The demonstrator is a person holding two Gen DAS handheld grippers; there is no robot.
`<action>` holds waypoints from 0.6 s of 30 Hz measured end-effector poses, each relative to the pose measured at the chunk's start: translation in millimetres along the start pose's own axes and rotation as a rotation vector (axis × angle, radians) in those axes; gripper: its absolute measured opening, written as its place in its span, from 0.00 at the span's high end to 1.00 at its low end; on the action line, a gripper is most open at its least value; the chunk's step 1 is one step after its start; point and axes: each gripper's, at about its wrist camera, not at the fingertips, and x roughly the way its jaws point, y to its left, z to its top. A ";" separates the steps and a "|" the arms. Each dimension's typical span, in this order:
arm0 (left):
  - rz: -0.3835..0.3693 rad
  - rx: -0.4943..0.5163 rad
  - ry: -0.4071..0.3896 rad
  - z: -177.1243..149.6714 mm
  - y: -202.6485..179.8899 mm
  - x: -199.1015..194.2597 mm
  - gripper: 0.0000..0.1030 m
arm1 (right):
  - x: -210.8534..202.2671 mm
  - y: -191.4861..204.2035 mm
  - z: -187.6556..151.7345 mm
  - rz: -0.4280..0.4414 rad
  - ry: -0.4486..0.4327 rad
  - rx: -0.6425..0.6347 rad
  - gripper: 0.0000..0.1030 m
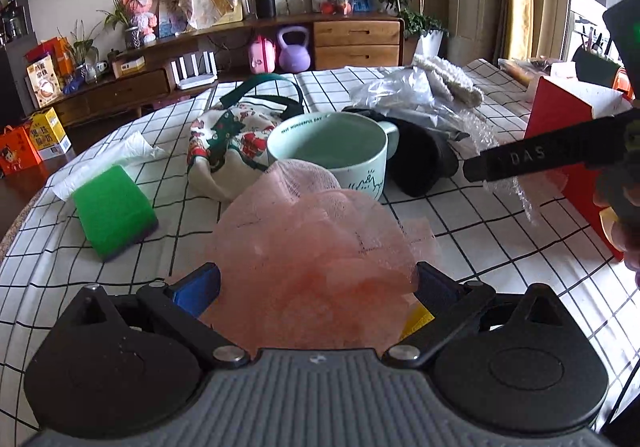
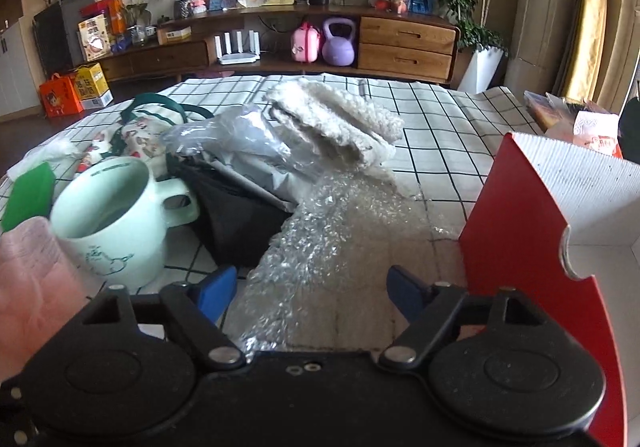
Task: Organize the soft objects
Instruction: 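Grasp the pink mesh bath puff with the left tool while the right tool grasps the bubble wrap, then carry the bath puff and bubble wrap with both tools over the red box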
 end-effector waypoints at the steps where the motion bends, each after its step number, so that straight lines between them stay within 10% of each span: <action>1: -0.002 -0.002 0.007 -1.1 0.1 1.6 0.01 | 2.9 -0.6 -0.1 -0.004 0.007 0.003 0.26; 18: -0.024 -0.034 -0.017 -2.0 4.6 -0.2 0.48 | -10.2 -13.2 0.8 0.037 -0.015 0.089 0.83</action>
